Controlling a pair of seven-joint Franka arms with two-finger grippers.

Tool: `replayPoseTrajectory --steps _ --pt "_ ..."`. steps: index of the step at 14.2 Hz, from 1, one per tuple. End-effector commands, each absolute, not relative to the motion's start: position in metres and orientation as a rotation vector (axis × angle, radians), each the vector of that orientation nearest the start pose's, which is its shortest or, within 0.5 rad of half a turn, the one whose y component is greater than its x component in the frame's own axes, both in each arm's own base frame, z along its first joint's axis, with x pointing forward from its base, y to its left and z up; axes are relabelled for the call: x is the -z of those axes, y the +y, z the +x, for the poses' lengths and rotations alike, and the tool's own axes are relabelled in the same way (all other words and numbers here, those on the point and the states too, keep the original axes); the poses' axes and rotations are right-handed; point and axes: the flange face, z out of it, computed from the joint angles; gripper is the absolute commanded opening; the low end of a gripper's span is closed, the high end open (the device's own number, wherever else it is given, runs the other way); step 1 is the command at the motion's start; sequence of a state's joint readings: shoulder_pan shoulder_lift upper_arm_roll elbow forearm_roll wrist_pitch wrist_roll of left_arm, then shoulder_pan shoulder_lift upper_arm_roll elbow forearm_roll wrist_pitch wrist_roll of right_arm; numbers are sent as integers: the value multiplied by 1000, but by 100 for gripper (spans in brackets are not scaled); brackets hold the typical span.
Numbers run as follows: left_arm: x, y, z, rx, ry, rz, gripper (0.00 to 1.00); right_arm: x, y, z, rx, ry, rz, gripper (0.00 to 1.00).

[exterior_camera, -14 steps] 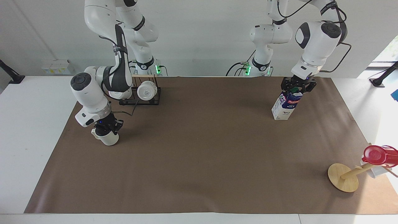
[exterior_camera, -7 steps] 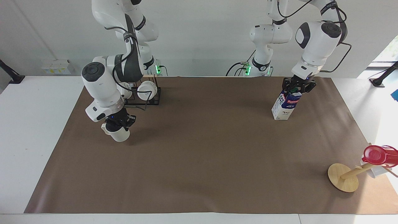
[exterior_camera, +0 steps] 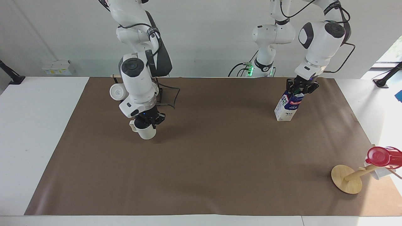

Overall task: Place cup and milk on table
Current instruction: 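Carry the black mug toward the table center with the right gripper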

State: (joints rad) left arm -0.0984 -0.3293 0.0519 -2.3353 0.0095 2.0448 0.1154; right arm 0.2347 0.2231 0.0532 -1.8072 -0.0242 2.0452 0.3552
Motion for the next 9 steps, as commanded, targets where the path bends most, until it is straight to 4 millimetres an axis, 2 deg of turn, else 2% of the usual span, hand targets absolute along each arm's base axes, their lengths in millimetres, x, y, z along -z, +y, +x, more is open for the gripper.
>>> replayPoseTrajectory --steps 1,2,5,7,9 --pt "-479 -14 450 104 268 -3136 47 -428 201 589 24 89 -3141 0" --pt "-484 -15 453 116 268 -3135 47 -429 210 586 32 95 -3140 0" --pt "-501 -17 462 157 259 -3132 47 -424 273 562 34 117 -3133 0" --pt "-514 -20 470 197 259 -3129 44 -425 295 552 40 128 -3130 0" --pt "-530 -23 475 219 263 -3127 41 -415 321 538 17 109 -3138 0"
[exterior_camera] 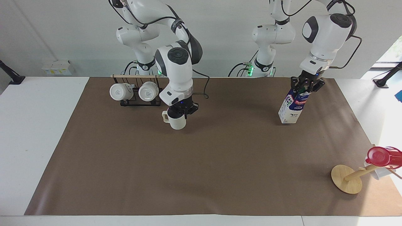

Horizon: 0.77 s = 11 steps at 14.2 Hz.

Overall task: Place cup and milk on table
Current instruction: 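Carry the black mug toward the table center with the right gripper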

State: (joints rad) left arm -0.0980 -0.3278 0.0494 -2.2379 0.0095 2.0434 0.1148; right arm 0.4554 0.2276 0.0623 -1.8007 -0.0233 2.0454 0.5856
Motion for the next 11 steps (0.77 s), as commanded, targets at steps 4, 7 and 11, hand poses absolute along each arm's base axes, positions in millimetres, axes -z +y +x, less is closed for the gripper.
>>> replayPoseTrajectory --steps 4,7,11 --pt "-552 -24 481 176 262 -3130 41 -387 357 516 27 134 -3145 0" --pt "-558 -24 477 137 241 -3135 42 -369 374 502 20 160 -3146 0" --pt "-561 -40 473 123 165 -3136 41 -358 388 493 10 143 -3151 0"
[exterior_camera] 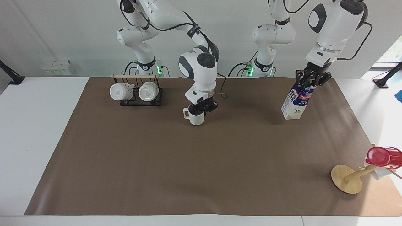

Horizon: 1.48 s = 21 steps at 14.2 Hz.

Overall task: Place cup and milk on table
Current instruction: 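Carry the black mug toward the table center with the right gripper, then set the mug down with the right gripper while the left gripper carries the carton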

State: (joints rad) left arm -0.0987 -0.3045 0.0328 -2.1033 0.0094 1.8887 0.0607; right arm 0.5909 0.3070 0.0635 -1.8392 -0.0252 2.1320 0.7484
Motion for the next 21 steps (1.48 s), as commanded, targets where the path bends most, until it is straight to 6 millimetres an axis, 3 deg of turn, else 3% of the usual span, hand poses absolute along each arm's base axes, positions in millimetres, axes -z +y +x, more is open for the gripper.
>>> replayPoseTrajectory --steps 1,2,3,4,6,8,14,15,18,21 --pt "-563 -47 473 128 156 -3136 41 -358 388 492 8 141 -3152 0" --pt "-564 -49 473 130 139 -3136 41 -358 389 493 10 141 -3151 13" --pt "-565 -52 473 133 124 -3136 41 -358 389 493 9 142 -3150 47" --pt "-564 -58 472 128 128 -3133 41 -359 389 494 -2 156 -3139 64" --pt "-564 -66 468 110 106 -3130 41 -364 390 499 9 235 -3120 84" --pt "-564 -78 465 97 66 -3126 41 -377 384 504 30 261 -3107 97" --pt "-565 -145 449 123 -36 -3110 39 -475 309 528 171 394 -3023 100" --pt "-564 -152 447 113 -68 -3127 39 -489 292 533 196 412 -3013 100" --pt "-555 -198 430 87 -94 -3149 39 -533 241 537 250 468 -2996 100" --pt "-540 -233 425 104 -109 -3165 39 -563 179 539 250 438 -3031 100"
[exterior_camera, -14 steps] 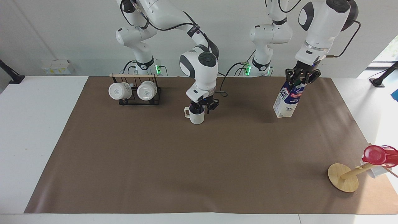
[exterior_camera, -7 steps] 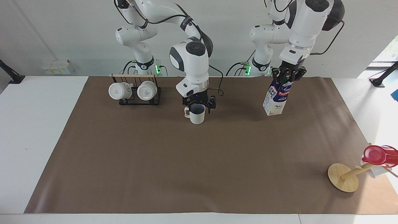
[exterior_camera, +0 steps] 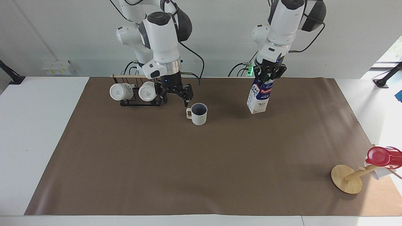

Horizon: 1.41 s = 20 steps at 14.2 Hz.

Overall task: Place cup and milk on table
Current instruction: 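Set the mug down with the right gripper while the left gripper carries the carton, then lower the milk carton beside the mug with the left gripper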

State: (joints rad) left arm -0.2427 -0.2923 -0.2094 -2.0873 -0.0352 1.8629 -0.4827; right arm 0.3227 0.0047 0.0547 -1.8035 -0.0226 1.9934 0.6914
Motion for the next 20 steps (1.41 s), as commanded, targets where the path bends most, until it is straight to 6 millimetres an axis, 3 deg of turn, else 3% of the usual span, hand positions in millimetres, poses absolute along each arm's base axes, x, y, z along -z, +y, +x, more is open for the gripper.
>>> replayPoseTrajectory --steps 1,5,8,13,17,20 --pt "-535 -244 423 104 -114 -3169 39 -570 160 540 250 442 -3038 100" --pt "-506 -288 416 129 -115 -3198 39 -592 109 538 207 377 -3083 100" --pt "-490 -299 421 144 -127 -3214 39 -600 87 538 159 403 -3099 100" --pt "-467 -328 411 104 -66 -3212 39 -607 68 542 138 319 -3128 100" --pt "-460 -330 410 100 -81 -3208 39 -627 60 550 99 269 -3144 100" --pt "-460 -330 410 99 -76 -3204 54 -630 55 553 54 201 -3160 100"
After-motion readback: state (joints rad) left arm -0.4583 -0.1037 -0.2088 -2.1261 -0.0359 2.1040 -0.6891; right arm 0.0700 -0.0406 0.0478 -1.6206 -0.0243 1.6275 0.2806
